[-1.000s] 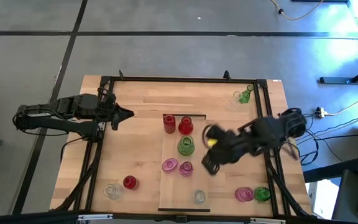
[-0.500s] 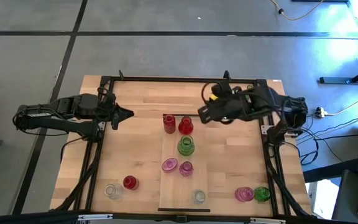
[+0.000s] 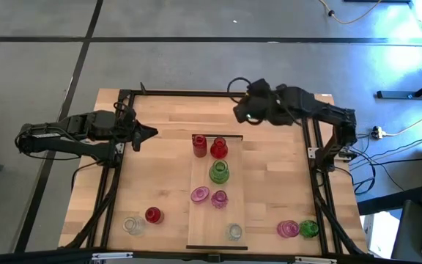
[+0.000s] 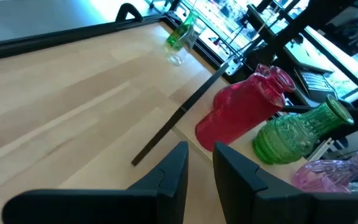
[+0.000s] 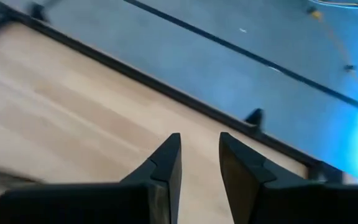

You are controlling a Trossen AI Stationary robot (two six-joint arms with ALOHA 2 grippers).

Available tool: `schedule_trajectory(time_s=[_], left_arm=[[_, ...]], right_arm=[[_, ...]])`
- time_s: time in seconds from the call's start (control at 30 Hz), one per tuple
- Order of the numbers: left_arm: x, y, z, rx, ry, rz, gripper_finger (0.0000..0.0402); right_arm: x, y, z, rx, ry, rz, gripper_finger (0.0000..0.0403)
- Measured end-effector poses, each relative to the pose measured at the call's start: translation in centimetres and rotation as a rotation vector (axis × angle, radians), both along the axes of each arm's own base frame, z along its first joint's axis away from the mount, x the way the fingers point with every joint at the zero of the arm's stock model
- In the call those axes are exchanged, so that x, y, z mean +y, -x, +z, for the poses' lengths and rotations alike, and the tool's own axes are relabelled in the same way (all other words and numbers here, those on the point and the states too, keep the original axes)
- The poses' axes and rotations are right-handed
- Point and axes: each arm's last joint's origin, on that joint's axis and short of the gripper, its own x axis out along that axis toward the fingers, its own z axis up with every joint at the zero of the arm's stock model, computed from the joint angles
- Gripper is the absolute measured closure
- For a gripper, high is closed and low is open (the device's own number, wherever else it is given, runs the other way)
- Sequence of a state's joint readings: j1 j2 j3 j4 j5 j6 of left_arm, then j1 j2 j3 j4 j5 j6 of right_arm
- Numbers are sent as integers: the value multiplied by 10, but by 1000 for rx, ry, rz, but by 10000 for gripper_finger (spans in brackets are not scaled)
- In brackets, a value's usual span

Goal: Sort vases onto shelf
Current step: Put the top white vase on the shelf aligned with the other white vase

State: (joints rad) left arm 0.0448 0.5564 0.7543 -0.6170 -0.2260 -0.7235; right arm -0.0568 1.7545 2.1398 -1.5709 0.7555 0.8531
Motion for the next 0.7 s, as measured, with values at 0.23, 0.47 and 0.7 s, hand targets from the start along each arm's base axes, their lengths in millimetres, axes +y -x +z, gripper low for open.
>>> schedule_trajectory(time_s=[0.23, 0.47, 0.7], left_arm=[[0, 0, 0, -1, 5, 2, 334], [0, 0, 0, -13, 44, 12, 334], [0, 0, 0, -8, 19, 28, 334]], right_arm=[[-43, 7, -33, -1, -216, -222, 311], [-49, 52, -72, 58, -312, -405, 311], [-31, 119, -87, -123, -313, -542, 311]])
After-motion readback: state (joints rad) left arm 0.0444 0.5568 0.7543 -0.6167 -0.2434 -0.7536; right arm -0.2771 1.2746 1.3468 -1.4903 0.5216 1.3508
